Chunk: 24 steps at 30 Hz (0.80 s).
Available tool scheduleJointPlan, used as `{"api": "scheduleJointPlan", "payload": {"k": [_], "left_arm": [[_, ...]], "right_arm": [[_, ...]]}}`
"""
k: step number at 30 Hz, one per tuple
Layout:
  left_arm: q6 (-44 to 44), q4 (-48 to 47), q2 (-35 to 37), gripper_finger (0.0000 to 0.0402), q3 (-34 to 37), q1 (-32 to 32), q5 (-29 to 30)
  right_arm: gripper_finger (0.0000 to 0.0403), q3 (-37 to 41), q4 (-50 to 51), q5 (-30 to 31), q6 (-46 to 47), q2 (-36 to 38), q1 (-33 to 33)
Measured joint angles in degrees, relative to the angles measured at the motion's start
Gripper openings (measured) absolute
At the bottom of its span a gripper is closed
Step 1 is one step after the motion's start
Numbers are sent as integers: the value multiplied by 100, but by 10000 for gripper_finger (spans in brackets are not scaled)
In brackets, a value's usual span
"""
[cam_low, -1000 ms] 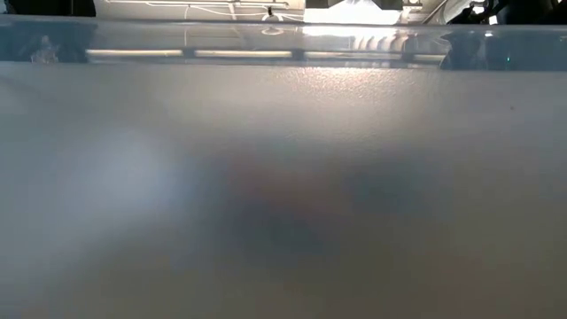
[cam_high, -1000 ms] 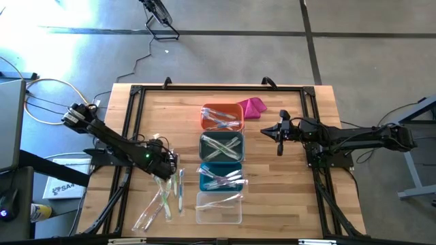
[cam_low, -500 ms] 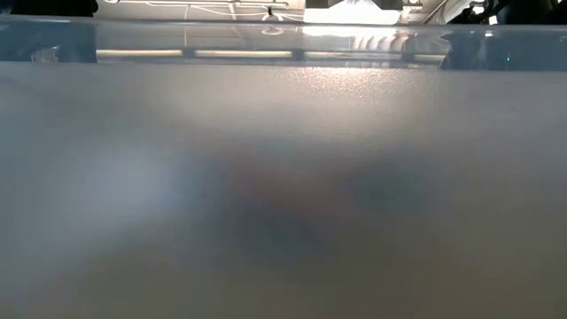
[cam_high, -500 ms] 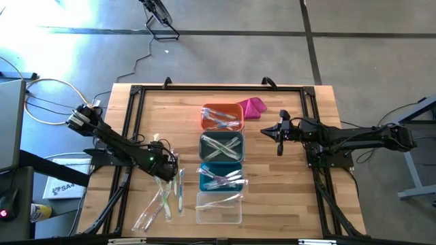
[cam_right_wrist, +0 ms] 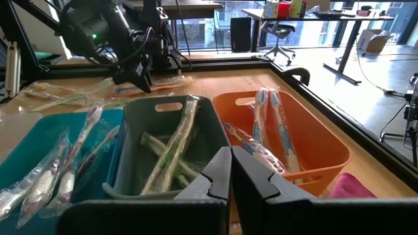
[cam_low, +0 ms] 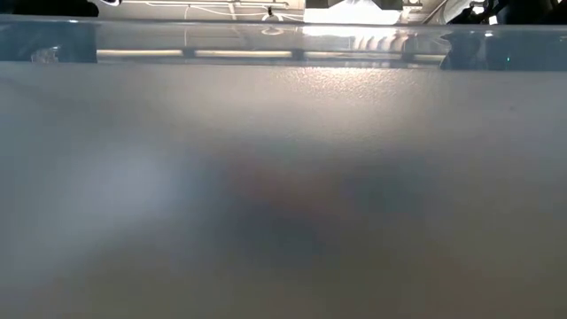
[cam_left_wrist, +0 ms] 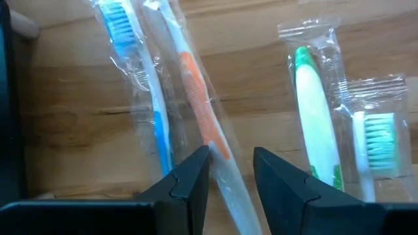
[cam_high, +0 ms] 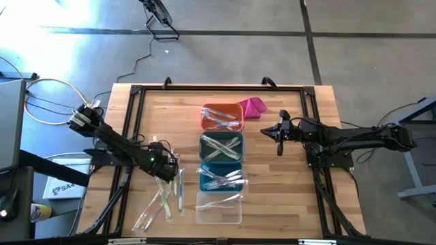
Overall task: Pick & Place Toothbrushes
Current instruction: Put the orange toothbrush into the transparent bin
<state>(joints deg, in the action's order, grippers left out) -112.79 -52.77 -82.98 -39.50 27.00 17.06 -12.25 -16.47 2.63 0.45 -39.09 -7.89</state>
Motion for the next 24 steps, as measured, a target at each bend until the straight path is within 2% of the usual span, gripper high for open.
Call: {"api": "scheduleJointPlan", "payload": {"k": [5,19,24], "left_arm": [[50,385,-107,116,182,9,24],[183,387,-142,114,194,7,67],[162,376,-147,80,196,7,67]], "right_arm": [[4,0,0,0,0,0,-1],[4,0,0,0,0,0,2],[4,0,0,0,0,0,-1]]}}
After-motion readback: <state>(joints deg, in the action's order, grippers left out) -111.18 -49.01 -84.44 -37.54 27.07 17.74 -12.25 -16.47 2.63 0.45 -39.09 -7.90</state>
